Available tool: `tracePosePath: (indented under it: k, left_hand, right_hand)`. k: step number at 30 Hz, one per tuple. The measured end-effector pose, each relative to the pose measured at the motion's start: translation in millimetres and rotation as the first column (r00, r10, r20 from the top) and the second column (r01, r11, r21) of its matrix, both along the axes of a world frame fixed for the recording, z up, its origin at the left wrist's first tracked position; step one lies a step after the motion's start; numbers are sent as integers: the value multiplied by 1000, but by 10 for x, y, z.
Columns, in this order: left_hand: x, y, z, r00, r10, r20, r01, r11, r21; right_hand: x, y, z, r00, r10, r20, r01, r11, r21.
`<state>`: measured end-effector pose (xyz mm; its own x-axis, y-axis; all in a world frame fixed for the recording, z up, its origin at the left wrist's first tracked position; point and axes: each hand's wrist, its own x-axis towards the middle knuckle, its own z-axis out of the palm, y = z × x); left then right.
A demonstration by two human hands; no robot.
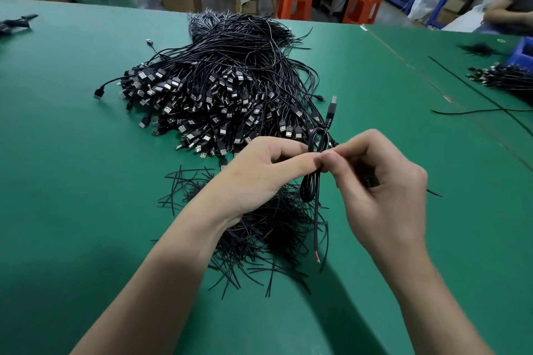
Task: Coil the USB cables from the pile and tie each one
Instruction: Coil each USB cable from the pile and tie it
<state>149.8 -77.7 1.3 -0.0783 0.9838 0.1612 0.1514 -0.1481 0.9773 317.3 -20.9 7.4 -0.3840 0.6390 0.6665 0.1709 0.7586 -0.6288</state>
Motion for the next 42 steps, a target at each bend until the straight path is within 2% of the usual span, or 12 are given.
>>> tracePosePath:
  k: [4,7,9,10,14,18,22,28,31,37,39,42]
  left_hand:
    - [49,31,-48,979,184,-86,-169,974,152]
    - [114,53,-89,841,456,-292,-307,845,437]
    - [153,50,-133,752,559,-349,-305,764,568]
    - [168,47,-157,759,560,-333,-308,759,574]
    - [160,32,-155,932,332,-148,-259,893,368]
    - [101,63,-97,962,274,-7,-265,937,229]
    - [82,47,-94,955,292,-47,-268,921,281]
    - [96,58,-105,828,471,-304,-263,805,531]
    - [44,63,-120,774,518,-365,-227,764,604]
    - [-52,-18,-94,897,313,-311,-133,864,486]
    - [-54,-28,-75,948,232,-218,-118,893,435]
    - [1,18,-85,966,255,-51,-224,915,335]
  right_hand:
    - [-110,-56,-16,969,-9,-247,-86,925,-369]
    - [-169,-41,2,883,-78,-463,-282,699,-657]
    - [-197,-25,1,850,-134,-510,-358,563,-745]
    - [-206,-22,1,845,-150,-513,-370,528,-765]
    - [-217,-24,28,847,-154,-509,-354,551,-756]
    - [-208,-57,8,900,-121,-419,-259,625,-736]
    - [-225,-73,-19,896,-117,-429,-284,591,-755]
    - [-241,-46,4,867,-166,-470,-375,403,-834]
    - [-255,-48,26,837,-190,-513,-427,361,-829]
    - [-272,-95,54,843,-193,-502,-398,405,-823]
    - [-264,-93,77,846,-189,-499,-390,418,-820]
    - [-264,-105,111,861,-163,-482,-373,441,-816]
